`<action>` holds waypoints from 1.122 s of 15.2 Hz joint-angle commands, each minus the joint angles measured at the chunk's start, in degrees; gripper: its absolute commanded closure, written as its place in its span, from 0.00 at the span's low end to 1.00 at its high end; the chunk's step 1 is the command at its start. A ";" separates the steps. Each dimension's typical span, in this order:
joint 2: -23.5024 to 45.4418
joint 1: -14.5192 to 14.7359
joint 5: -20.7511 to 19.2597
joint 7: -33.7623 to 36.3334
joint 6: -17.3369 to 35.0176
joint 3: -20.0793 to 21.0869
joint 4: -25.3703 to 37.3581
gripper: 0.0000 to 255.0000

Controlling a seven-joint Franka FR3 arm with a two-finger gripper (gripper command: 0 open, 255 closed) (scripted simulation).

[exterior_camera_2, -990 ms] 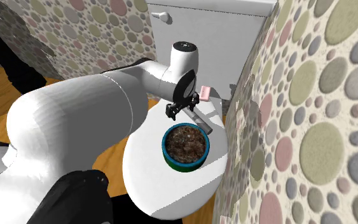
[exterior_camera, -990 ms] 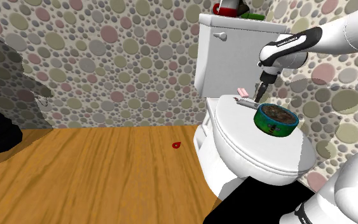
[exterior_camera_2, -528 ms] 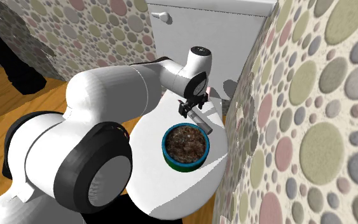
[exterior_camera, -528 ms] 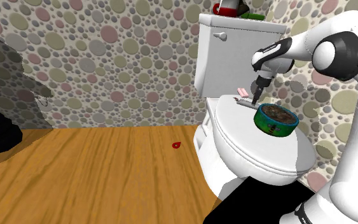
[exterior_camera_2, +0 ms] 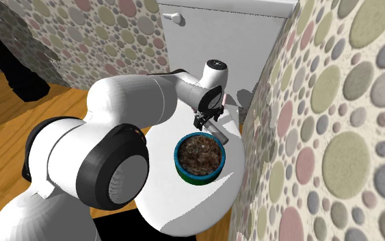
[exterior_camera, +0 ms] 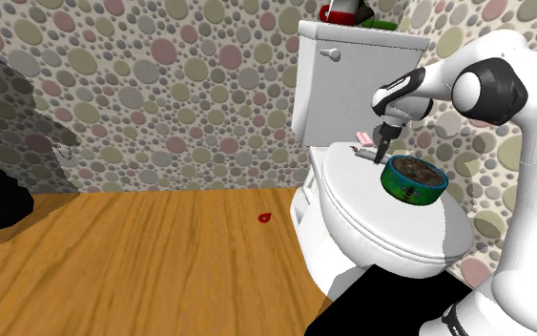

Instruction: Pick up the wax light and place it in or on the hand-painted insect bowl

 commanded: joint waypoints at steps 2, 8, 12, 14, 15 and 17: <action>0.39 -0.13 0.29 -0.21 0.52 0.16 -0.16 0.00; 0.39 -0.13 0.29 -0.20 0.52 0.16 -0.16 1.00; 0.42 -0.13 0.30 -0.20 0.52 0.17 -0.13 1.00; 0.45 -0.15 0.31 -0.21 0.49 0.17 -0.09 1.00; 0.42 -0.14 0.30 -0.20 0.50 0.17 -0.12 1.00; 0.39 -0.13 0.29 -0.21 0.52 0.16 -0.16 1.00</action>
